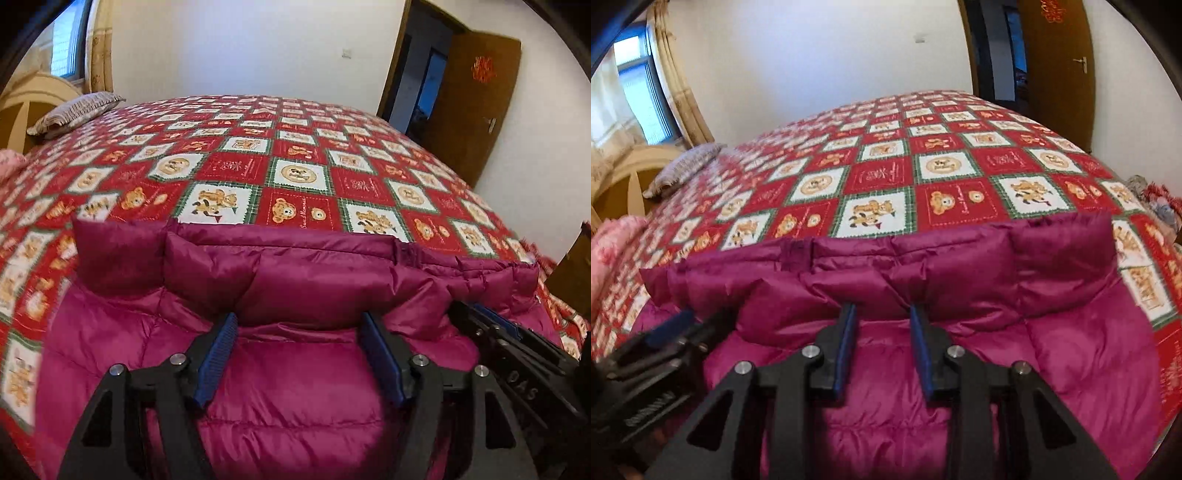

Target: Fold large clothes

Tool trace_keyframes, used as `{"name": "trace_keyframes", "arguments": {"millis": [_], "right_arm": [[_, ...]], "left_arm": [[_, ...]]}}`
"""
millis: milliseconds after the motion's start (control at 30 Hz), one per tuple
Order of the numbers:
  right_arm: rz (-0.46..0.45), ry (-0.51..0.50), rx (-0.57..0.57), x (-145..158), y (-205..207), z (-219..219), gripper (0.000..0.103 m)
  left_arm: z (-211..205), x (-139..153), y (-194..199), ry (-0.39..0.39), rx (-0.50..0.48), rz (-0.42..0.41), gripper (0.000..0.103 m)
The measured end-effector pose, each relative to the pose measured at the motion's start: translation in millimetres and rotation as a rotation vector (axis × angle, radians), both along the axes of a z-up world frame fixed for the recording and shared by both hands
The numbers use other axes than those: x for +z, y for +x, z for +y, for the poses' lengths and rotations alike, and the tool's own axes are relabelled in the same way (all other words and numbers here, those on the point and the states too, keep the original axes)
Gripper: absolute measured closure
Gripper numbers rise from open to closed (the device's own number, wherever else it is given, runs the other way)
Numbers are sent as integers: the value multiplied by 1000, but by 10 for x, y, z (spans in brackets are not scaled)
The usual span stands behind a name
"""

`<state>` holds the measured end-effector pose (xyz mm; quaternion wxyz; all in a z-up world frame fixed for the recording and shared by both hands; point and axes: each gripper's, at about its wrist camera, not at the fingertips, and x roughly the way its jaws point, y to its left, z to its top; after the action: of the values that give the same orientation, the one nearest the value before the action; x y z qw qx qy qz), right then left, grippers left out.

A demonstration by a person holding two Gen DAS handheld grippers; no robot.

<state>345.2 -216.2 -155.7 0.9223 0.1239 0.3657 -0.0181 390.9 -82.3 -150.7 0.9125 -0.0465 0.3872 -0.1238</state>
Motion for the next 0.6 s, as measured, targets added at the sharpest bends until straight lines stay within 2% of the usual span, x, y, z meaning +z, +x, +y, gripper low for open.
{"name": "trace_keyframes", "arguments": {"millis": [200,333,433,500,600], "right_arm": [[42,0,21,-105,94,31,68],[50,-22,9,-122,112,61,68],[56,-25,10,-110,110,64,68],[53,13,17,-37,75,1,68],[-12,40,-13,173,-69,-168,68]], "left_arm": [[-19,-137,53,-16,1,9,24],[-102,-199,123,39,16,37,24],[-79,-212,112,35,19,38,24],[-57,-216,107,27,21,40,24],[-38,-218,112,17,21,41,24]]}}
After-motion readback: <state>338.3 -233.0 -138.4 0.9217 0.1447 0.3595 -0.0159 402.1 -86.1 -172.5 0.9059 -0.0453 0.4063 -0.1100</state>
